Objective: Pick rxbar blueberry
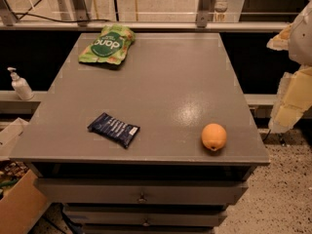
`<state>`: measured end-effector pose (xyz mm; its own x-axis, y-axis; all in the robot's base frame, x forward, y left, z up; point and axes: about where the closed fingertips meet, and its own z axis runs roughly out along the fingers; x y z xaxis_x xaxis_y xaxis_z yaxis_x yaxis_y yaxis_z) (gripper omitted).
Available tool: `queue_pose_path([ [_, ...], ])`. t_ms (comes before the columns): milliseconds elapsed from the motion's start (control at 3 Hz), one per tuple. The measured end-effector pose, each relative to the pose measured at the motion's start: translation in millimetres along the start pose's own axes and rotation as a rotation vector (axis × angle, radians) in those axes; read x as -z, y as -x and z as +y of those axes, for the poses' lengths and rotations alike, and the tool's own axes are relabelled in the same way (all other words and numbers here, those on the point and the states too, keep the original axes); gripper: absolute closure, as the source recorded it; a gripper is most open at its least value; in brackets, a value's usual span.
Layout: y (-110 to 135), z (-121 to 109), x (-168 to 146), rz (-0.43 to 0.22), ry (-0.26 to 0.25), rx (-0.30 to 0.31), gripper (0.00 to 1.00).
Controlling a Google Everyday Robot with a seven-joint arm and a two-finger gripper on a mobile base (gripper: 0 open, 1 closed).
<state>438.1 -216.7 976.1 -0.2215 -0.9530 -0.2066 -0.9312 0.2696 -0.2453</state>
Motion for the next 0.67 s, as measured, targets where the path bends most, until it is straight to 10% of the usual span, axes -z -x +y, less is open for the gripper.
queue_pose_path([
  [667,16,6,-7,-0.045,0.018,0.018,0.00],
])
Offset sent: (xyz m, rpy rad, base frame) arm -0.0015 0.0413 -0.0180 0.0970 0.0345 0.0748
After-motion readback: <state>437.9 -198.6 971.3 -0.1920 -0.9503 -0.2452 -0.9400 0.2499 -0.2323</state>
